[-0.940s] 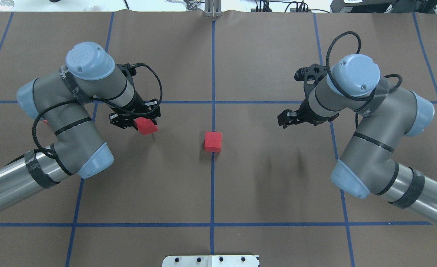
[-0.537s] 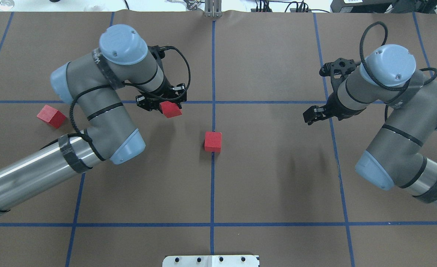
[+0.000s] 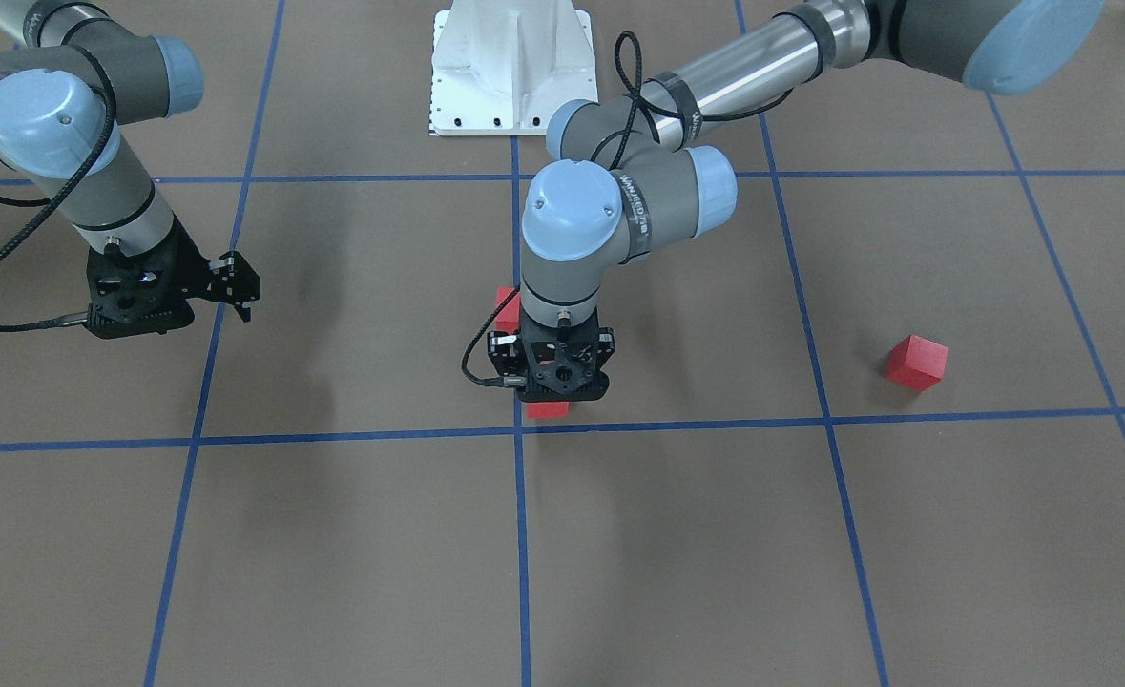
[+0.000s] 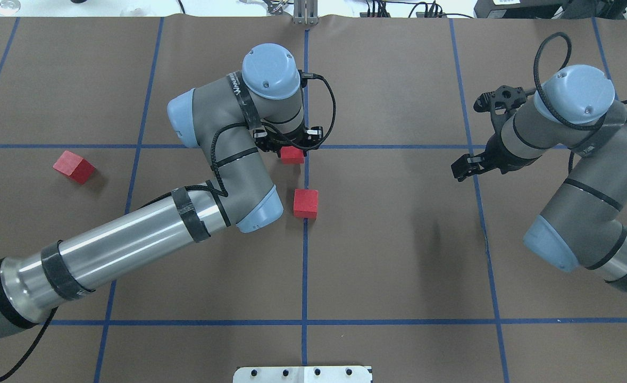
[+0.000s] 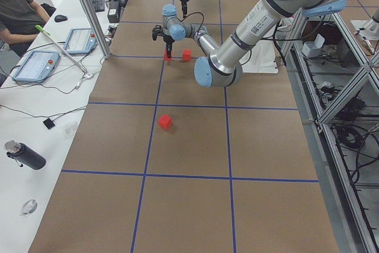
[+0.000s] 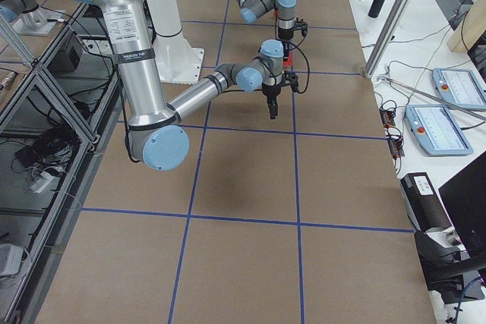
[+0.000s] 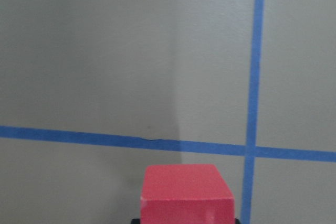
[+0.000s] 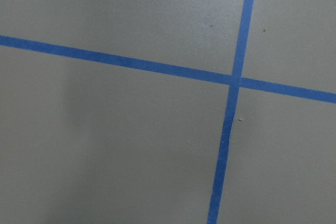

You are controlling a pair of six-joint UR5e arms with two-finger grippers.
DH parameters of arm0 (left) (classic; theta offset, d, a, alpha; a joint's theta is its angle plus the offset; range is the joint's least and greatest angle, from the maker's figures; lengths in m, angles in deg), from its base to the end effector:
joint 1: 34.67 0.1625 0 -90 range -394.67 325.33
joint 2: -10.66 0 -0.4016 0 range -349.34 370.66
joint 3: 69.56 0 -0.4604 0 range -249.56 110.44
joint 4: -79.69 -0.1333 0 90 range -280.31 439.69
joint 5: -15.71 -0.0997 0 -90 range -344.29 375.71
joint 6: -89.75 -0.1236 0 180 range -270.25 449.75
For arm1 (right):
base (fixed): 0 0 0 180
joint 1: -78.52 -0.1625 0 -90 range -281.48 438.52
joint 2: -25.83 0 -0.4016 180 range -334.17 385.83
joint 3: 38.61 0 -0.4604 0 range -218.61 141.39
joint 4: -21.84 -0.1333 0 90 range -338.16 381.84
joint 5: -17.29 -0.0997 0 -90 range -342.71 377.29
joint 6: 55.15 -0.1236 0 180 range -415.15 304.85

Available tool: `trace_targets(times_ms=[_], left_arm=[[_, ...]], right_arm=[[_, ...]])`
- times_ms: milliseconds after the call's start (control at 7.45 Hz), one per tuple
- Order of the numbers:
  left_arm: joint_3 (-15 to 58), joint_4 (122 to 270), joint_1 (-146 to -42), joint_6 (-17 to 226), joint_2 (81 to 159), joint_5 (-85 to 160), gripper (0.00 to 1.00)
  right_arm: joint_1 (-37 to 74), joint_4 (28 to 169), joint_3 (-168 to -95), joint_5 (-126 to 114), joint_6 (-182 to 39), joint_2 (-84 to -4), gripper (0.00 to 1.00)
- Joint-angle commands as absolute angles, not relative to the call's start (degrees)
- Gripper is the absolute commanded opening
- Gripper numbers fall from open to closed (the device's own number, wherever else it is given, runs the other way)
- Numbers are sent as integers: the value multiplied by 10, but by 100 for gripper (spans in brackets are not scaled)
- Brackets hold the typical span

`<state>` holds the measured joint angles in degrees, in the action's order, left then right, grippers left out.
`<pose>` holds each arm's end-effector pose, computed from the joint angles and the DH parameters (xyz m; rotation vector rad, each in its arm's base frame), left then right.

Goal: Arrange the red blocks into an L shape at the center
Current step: 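Grasp the middle red cube with the left gripper and carry it toward center, then place the red cube beside the center cube, farther from the robot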

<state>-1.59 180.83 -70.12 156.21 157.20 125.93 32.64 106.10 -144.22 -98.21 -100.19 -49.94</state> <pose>0.6538 -0.5767 0.1329 0.0974 0.8499 -0.0545 -0.3909 -0.5181 0.3554 0.1326 -0.7351 -0.1229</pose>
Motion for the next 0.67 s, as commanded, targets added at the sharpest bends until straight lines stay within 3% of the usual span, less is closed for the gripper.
trace_targets(times_ms=[0,537], left_arm=[[-35,1808,-683,1557,1590,1256,0],[-26,1781,-675,1558,1594,1257,0]], right_arm=[[327,1057,-1442,-981,-1002,-500,100],[328,1057,-1440,-981,-1003,-498,100]])
